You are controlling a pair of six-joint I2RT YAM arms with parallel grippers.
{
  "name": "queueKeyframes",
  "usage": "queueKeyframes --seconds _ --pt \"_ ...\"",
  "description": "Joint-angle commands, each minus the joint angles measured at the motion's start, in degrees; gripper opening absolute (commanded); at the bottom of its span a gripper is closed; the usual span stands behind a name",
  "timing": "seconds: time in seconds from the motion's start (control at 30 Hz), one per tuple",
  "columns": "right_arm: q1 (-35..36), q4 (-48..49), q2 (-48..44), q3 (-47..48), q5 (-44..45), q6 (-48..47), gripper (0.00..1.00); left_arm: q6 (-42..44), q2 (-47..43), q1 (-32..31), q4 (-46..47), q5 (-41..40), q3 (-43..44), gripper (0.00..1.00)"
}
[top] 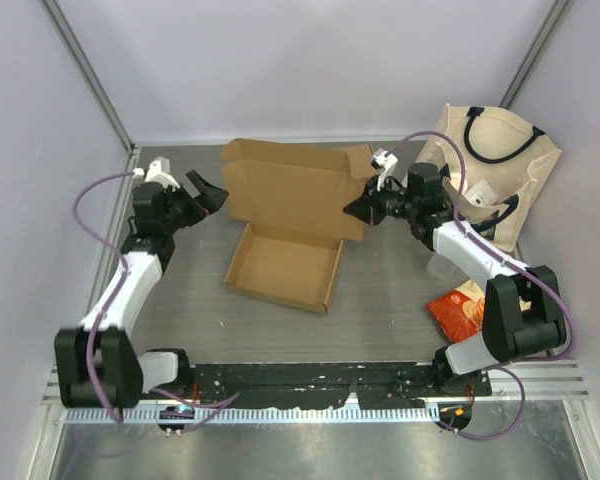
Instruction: Fold the paper box
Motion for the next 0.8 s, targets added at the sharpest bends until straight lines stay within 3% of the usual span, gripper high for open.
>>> queueKeyframes --seconds 0.0,0.1,0.27,0.33,0.43,0.53,0.63,0.77 --pt "-2.41 -4.04 2.29 3.57 -8.66 -1.66 0.01 4.96 10.94 3.28 6.07 17.68 6.85 0.99" --pt "-2.94 -4.65 4.05 5.06 -10.51 -1.66 0.01 8.31 18.33 4.88 11.39 31.28 10.38 0.9" --pt "-3.55 -6.76 5.9 7.26 -11.21 -3.16 0.01 8.76 26.5 5.67 16.43 38.58 14.41 0.89" --pt "-3.64 -6.76 6.25 7.61 -10.69 -2.98 0.01 8.4 30.38 5.67 15.84 40.54 17.56 0.71" --pt "-3.56 -6.68 6.08 8.05 -8.84 -2.19 0.01 9.2 29.69 5.5 13.19 40.21 16.37 0.56" --pt "-3.56 -5.27 5.72 7.53 -7.17 -1.75 0.01 10.16 25.74 5.32 11.61 36.86 13.64 0.55" --pt "-3.64 -6.4 6.86 8.84 -7.34 -2.1 0.01 15.69 23.45 4.97 3.28 35.72 14.33 0.56" --pt "-3.55 -8.33 8.27 10.69 -6.64 -2.89 0.02 19.55 21.07 4.01 -1.46 33.53 13.02 0.51"
